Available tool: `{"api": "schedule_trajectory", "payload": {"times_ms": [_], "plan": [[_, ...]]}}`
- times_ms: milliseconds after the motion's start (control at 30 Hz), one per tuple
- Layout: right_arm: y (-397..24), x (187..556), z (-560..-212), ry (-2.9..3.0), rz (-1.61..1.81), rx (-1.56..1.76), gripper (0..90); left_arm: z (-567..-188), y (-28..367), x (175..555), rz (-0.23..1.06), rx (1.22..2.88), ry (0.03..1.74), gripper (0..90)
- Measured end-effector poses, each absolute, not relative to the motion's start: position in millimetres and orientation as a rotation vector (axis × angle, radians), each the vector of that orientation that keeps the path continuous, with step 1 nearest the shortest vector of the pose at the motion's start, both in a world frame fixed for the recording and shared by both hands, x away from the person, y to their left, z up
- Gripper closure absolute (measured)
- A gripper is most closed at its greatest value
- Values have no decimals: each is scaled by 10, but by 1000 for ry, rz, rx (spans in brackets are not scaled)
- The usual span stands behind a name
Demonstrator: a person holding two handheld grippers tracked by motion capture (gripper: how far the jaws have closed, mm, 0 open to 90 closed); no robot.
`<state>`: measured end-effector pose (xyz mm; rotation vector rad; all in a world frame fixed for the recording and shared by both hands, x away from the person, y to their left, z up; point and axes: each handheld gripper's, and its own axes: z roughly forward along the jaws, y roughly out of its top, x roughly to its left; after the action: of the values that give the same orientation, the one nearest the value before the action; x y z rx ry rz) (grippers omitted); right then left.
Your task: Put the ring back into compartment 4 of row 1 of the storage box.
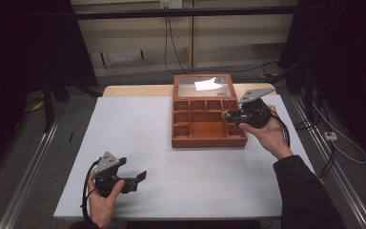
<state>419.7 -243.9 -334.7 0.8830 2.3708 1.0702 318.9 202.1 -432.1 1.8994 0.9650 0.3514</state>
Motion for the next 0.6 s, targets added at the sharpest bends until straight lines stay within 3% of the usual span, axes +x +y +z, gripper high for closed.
{"api": "schedule_trajectory", "payload": {"times_ms": [600], "plan": [[-2442,4457,-3338,2354,1043,949,720,-4323,2014,3193,344,1895,969,57]]}}
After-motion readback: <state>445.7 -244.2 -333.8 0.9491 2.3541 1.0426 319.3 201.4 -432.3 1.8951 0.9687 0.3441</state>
